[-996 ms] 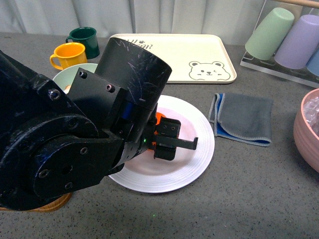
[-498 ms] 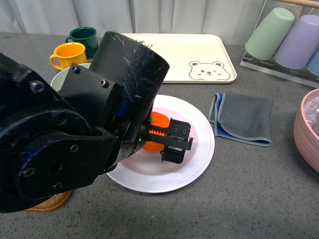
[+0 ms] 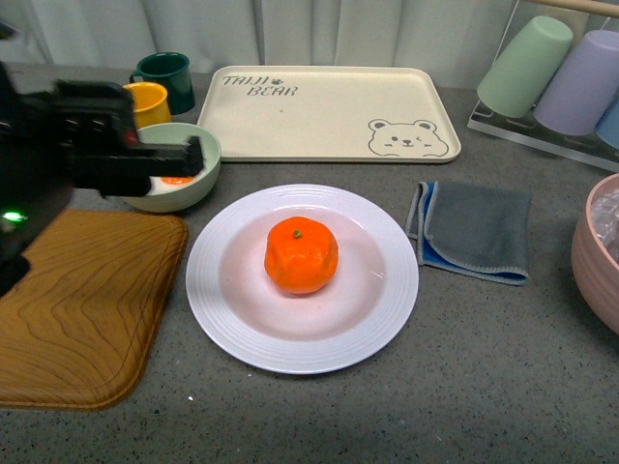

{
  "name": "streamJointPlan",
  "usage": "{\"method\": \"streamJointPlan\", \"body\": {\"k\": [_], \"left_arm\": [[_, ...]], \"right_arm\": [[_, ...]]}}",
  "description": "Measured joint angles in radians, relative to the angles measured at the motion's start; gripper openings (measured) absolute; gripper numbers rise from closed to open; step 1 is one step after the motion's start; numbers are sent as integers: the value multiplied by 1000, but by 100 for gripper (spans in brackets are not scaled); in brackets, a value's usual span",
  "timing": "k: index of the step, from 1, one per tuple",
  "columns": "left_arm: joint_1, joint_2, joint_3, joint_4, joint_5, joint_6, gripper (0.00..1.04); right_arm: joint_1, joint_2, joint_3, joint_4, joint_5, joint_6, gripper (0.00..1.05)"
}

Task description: Place orange and plate with both arms

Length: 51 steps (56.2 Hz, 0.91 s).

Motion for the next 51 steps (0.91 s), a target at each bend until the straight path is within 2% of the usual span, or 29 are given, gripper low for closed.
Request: {"method": "streamJointPlan", "body": {"k": [4,6,11,20,25,31,35,37,42,51], "left_arm": [[29,-48,-48,14,15,0,10],[76,-119,-113,-2,104,6,4],[158,-313,-231,-53,150,14,4],[216,-499,-293,-166,216,19,4],[262,-642,-322,-280,249,19,4],[291,-787,-328,-399,286,20,4],[315,-950,-327,-586,309,20,4],[325,-1006,-327,-630,316,20,4],[393,-1083,-328,-691,400,21,4],[421,-1217,-328,-814,414,20,4]], "right_arm": [[0,0,0,0,0,0,95],[0,0,0,0,-2,0,95],[0,1,0,-2,4,0,95],[0,0,0,-1,0,0,95],[0,0,0,-1,0,0,95],[0,0,0,-1,0,0,95],[0,0,0,-1,0,0,95],[0,0,0,-1,0,0,95],[0,0,0,-1,0,0,95],[0,0,0,-1,0,0,95]]}}
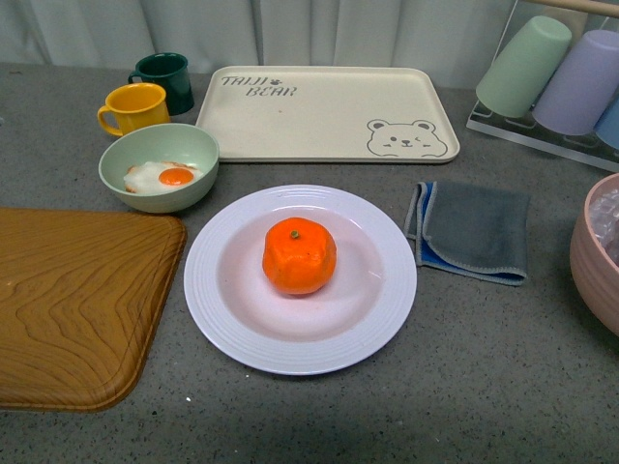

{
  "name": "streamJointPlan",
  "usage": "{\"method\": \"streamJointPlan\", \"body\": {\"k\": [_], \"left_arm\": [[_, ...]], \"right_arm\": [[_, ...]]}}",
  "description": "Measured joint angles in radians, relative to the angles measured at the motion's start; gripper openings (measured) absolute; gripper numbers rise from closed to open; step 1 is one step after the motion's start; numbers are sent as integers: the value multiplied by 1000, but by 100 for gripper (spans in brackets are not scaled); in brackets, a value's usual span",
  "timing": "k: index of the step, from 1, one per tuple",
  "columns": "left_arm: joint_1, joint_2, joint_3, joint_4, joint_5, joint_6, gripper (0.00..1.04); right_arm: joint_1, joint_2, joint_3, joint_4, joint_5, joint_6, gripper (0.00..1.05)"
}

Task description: Place orange and plate with both arms

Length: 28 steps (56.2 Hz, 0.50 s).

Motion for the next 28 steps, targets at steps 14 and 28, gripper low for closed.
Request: {"method": "streamJointPlan", "body": {"k": [14,28], "left_arm": [[1,-156,0,-146,-1,0,4],[1,-262,0,-249,-1,0,4]], "right_arm": [[0,0,0,0,0,0,95],[0,0,0,0,0,0,95]]}}
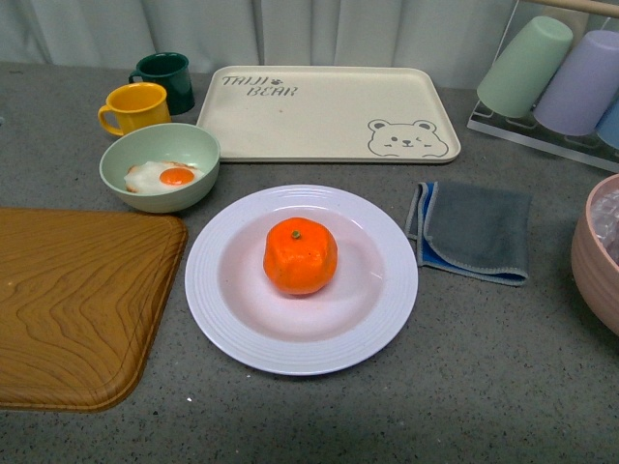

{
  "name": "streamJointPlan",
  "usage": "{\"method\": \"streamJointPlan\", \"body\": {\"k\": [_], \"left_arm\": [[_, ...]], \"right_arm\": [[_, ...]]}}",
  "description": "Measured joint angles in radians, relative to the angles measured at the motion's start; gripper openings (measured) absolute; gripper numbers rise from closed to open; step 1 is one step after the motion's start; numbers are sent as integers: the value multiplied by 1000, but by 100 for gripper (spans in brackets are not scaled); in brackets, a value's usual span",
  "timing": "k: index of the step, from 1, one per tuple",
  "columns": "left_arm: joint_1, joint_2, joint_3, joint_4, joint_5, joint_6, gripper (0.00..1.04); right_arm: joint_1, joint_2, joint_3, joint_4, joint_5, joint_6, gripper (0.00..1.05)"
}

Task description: Place orange and plate with both arms

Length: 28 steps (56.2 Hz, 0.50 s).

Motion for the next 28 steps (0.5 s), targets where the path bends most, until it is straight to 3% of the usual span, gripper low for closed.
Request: {"method": "streamJointPlan", "body": {"k": [28], "left_arm": [[0,-163,0,-164,0,0,4]], "right_arm": [[0,0,0,0,0,0,95]]}}
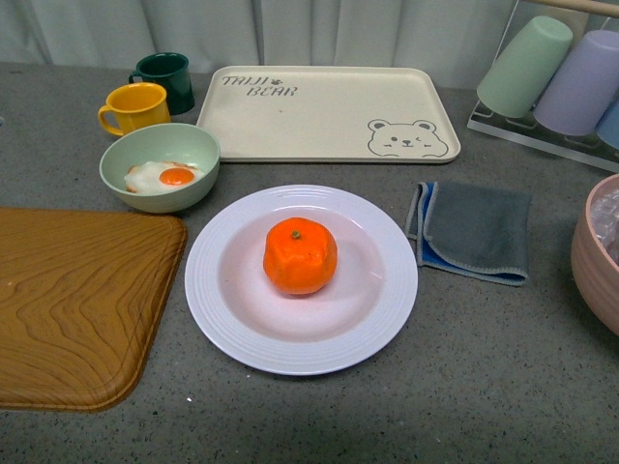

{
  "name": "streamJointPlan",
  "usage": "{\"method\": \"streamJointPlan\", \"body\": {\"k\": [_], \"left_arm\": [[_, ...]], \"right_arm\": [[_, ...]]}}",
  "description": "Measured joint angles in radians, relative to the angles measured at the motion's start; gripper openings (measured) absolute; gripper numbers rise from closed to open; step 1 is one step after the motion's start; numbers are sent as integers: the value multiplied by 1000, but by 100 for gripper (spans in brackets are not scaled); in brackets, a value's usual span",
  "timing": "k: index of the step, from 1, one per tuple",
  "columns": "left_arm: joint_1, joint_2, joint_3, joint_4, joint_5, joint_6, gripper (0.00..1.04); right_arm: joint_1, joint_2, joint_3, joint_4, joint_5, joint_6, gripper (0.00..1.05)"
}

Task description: Place orange and plate with both arms

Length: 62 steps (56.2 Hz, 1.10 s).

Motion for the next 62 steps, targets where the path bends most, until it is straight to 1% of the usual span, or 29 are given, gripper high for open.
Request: {"method": "streamJointPlan", "body": {"k": [4,13,19,20,22,25,27,30,31,35,39,42,44,48,52,55,62], "left_arm": [[0,-105,0,-137,1,0,4],[0,-146,0,-151,0,0,4],[0,-146,0,-151,0,0,24],[0,-146,0,-151,0,0,26],[0,-146,0,-151,0,0,33],[0,-147,0,-151,0,0,42],[0,-147,0,-151,0,0,47],[0,-147,0,-151,0,0,58],[0,-147,0,-151,0,0,60],[0,-147,0,-151,0,0,74],[0,-147,0,-151,0,0,85],[0,-147,0,-151,0,0,96],[0,-147,0,-151,0,1,100],[0,-147,0,-151,0,2,97],[0,-147,0,-151,0,3,98],[0,-147,0,-151,0,3,98],[0,-147,0,-151,0,3,98]], "right_arm": [[0,0,0,0,0,0,95],[0,0,0,0,0,0,95],[0,2,0,-3,5,-4,95],[2,6,2,-10,12,-16,95],[18,47,18,-34,44,-64,95],[48,158,30,11,64,-102,95],[71,239,39,59,60,-108,95],[113,415,69,157,24,-88,95],[120,444,76,173,18,-81,95],[171,682,139,288,-40,3,95],[205,852,195,335,-93,75,95],[232,1008,250,352,-140,136,95],[240,1080,275,358,-169,166,95],[244,1233,338,346,-255,254,95],[245,1372,402,339,-328,325,95],[244,1462,452,323,-367,377,95],[228,1629,560,266,-420,456,95]]}}
